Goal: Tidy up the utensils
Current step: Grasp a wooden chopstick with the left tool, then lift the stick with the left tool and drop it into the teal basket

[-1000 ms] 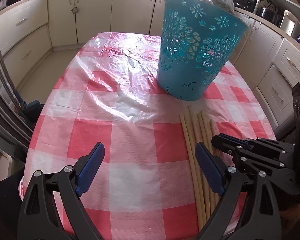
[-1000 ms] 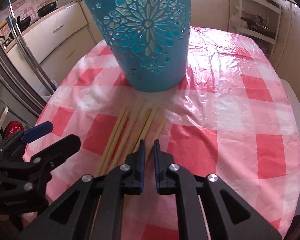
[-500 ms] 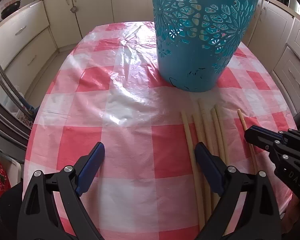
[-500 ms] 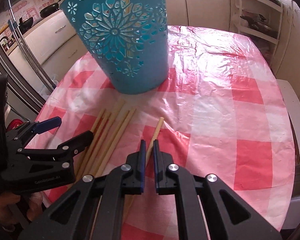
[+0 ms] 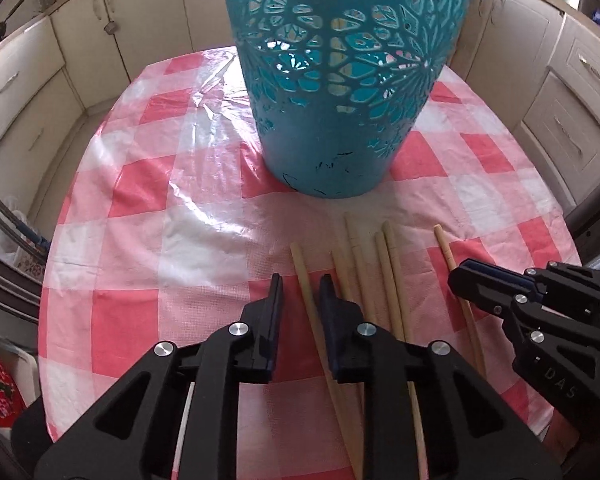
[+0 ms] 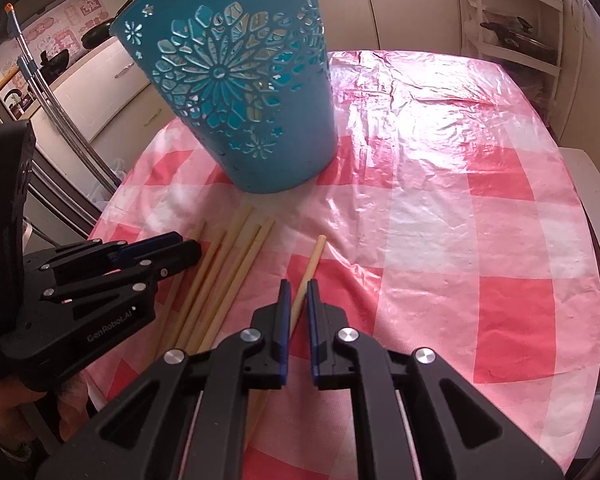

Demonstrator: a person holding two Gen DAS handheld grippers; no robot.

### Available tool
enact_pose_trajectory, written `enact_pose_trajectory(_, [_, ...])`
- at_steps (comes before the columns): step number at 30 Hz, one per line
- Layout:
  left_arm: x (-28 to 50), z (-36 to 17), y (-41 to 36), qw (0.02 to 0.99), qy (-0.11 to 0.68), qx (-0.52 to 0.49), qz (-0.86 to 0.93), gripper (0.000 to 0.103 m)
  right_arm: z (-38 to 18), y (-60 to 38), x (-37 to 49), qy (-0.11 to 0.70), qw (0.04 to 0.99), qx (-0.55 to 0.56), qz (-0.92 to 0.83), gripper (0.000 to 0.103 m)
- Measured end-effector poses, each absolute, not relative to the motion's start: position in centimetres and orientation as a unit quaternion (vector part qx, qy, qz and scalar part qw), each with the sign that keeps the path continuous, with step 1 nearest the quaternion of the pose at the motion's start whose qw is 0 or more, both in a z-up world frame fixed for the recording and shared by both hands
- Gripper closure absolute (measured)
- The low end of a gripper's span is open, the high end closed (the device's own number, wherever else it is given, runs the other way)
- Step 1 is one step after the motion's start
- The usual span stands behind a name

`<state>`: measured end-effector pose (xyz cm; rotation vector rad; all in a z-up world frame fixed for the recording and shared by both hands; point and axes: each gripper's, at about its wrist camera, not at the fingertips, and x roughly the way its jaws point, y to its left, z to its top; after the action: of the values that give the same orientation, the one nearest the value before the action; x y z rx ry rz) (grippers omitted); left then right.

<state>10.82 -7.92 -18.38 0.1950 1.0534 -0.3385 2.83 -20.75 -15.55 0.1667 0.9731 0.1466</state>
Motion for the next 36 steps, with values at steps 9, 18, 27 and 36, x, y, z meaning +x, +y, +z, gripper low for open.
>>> enact_pose_trajectory(9, [9.9, -16.1, -6.8, 0.863, 0.467, 0.068, -0.183, 0.098, -15.7, -19.9, 2.9, 0.456, 0.885, 0.058, 0.073, 0.095])
enact_pose_trajectory(18, [8.0, -10.7, -4.8, 0.888, 0.396, 0.009, -0.234, 0.098, -15.9, -19.4, 2.7, 0.447, 0.891, 0.046, 0.069, 0.095])
enact_pose_trajectory(27, [6.9, -0.1, -1.5, 0.918, 0.254, -0.089, -0.292, 0.098, -15.9, -19.2, 2.5, 0.445, 0.892, 0.046, 0.066, 0.095])
enact_pose_trajectory(36, [10.9, 6.9, -4.0, 0.951, 0.126, -0.110, -0.259, 0.098, -15.9, -19.5, 2.6, 0.446, 0.891, 0.055, 0.068, 0.095])
